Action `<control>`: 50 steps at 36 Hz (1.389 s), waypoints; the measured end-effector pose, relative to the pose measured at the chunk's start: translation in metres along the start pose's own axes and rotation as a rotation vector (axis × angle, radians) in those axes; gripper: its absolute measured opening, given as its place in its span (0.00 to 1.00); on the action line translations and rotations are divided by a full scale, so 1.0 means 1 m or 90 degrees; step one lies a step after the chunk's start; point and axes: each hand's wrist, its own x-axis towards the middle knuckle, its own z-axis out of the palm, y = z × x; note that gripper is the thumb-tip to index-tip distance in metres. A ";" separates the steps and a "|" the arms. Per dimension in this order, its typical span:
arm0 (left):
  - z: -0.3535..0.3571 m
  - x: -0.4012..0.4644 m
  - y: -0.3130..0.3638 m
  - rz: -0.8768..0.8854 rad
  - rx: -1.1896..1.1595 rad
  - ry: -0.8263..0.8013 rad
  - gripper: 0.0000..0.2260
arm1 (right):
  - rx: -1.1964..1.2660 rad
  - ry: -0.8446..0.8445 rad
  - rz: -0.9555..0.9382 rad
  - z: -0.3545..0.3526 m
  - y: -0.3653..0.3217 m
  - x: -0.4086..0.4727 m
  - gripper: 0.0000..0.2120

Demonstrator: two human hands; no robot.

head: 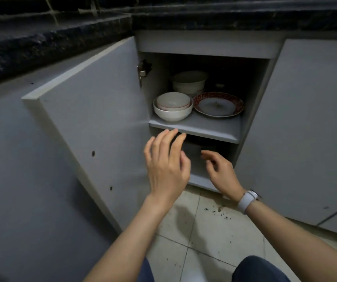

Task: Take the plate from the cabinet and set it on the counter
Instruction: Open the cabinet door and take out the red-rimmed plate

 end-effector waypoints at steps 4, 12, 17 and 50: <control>0.054 0.026 -0.003 -0.025 -0.014 -0.127 0.17 | -0.009 0.035 0.062 -0.013 0.017 0.022 0.15; 0.167 0.053 -0.037 -0.035 0.025 -0.406 0.21 | 0.083 0.147 0.184 -0.024 0.050 0.094 0.13; 0.209 0.046 -0.055 -0.059 0.054 -0.484 0.22 | 0.242 0.206 0.330 -0.015 0.068 0.143 0.07; 0.198 0.061 -0.079 -0.093 -0.085 -0.521 0.19 | 0.406 0.321 0.400 -0.020 0.032 0.181 0.09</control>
